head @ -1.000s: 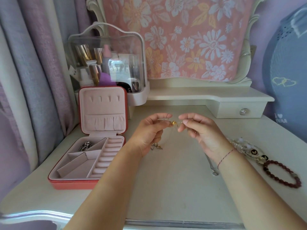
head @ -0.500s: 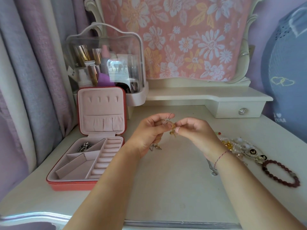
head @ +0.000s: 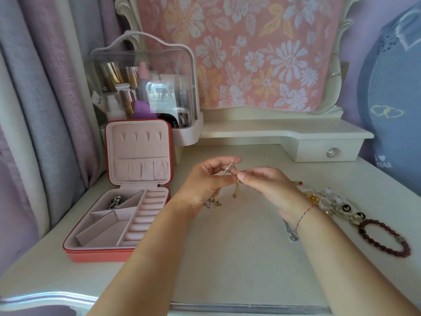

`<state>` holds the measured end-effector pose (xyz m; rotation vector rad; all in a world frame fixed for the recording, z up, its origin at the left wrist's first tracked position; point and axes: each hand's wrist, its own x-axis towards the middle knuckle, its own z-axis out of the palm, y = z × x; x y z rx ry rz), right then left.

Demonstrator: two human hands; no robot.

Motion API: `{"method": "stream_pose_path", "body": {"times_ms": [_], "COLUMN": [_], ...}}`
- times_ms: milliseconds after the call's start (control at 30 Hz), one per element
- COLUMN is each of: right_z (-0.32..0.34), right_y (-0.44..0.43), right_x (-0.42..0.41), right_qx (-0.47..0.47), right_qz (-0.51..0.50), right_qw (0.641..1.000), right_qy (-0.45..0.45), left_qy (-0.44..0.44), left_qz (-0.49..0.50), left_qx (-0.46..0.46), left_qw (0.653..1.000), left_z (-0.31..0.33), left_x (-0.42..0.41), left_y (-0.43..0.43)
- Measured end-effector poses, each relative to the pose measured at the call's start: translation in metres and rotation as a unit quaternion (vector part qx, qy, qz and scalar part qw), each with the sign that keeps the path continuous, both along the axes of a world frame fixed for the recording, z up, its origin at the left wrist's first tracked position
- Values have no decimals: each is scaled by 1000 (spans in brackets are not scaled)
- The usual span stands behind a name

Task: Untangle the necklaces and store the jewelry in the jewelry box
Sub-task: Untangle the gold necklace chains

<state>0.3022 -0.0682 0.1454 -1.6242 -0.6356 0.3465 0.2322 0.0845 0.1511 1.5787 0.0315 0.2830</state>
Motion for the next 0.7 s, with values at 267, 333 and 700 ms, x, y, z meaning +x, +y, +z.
{"method": "stream_pose_path", "body": {"times_ms": [267,333,700], "right_z": [-1,-1,-3], "right_y": [-1,-1,1], "right_x": [1,1,2], "right_qx": [12,13,34], "right_qz": [-3,-4,-9], "right_qw": [1000,1000,999], "right_qy": [5,4,12], "left_qy": [-9,-9,-3], "left_qz": [3,1,-16], "left_qx": [13,10,20], "left_qw": [1000,1000,1000], "left_z": [2,1,2], "left_x": [-1,-1,-3], "left_y": [1,1,0]}}
